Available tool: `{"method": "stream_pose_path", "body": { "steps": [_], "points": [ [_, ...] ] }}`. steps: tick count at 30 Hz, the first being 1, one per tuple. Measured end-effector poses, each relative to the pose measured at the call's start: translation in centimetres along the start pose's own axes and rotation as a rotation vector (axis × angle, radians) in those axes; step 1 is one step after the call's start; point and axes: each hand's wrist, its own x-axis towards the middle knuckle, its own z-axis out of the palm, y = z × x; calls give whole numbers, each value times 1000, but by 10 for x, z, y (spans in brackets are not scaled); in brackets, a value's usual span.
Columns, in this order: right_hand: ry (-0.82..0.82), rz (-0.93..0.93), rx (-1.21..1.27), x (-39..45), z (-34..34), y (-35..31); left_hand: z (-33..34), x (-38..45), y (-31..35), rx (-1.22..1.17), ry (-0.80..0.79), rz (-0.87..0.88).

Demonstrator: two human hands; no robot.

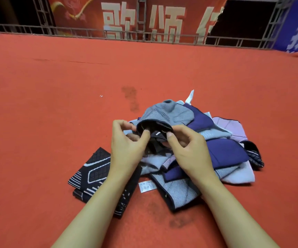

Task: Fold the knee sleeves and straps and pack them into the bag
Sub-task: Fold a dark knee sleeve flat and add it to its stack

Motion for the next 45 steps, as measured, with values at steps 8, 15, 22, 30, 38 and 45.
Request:
{"method": "stream_pose_path", "body": {
  "steps": [8,15,22,30,38,45],
  "points": [
    [-243,327,806,1,-10,-5,-5,5,-1,-408,-280,-251],
    [-352,465,801,0,-8,-12,-9,4,9,-921,-635,-627],
    [-441,239,273,4,-23,-11,-19,7,9,-1047,-922,-593],
    [-140,49,-180,10,-26,-17,-17,0,9,-172,-748,-168],
    [-848,328,730,4,-36,-26,-11,2,11,-619,-568,-446],
    [-542,56,14,7,-30,-24,-9,-8,17,-643,-623,-635]
  ]
}}
